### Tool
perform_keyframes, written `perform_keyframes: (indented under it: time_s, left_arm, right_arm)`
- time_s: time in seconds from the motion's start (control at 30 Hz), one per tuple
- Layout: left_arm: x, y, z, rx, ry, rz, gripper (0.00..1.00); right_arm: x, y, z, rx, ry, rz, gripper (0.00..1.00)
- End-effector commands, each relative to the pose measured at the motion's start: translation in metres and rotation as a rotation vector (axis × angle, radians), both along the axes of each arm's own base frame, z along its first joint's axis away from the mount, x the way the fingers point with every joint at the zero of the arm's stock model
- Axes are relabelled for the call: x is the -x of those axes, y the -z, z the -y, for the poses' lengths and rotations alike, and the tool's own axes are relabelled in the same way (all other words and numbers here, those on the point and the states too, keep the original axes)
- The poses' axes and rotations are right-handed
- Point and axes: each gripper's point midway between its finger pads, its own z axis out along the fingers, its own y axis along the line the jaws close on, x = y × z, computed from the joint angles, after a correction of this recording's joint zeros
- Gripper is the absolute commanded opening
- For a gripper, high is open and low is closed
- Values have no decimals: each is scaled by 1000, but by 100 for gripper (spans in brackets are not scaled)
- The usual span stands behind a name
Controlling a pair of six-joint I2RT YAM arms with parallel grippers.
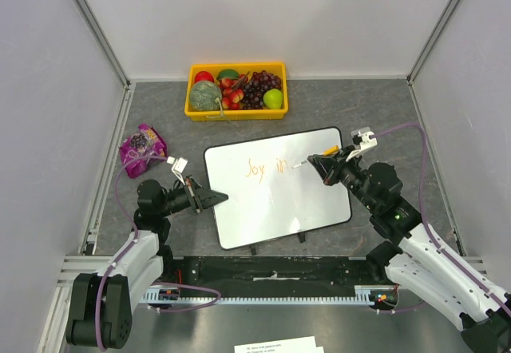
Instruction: Write a sentence on the whiteboard
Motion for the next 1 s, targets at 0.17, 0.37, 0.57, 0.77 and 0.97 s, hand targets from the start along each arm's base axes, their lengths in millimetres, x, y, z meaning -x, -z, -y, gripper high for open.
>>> perform_keyframes:
  time_s: [0.17,0.37,0.57,0.77,0.97]
  left_arm:
    - [1,10,-2,-51,6,80,2]
    - [1,10,-2,-51,9,79,2]
    - [1,10,-2,-50,9,81,2]
    - [2,11,-2,-50,11,76,2]
    - [1,10,-2,-51,8,79,2]
  right_arm:
    - [-2,-15,-2,8,-11,32,0]
    - [-2,-13,-2,18,-11,27,0]
    - [-2,-13,-1,27,-12,26,0]
    - [-2,-9,0,35,-7,20,0]
    - [-2,-7,1,39,-5,16,0]
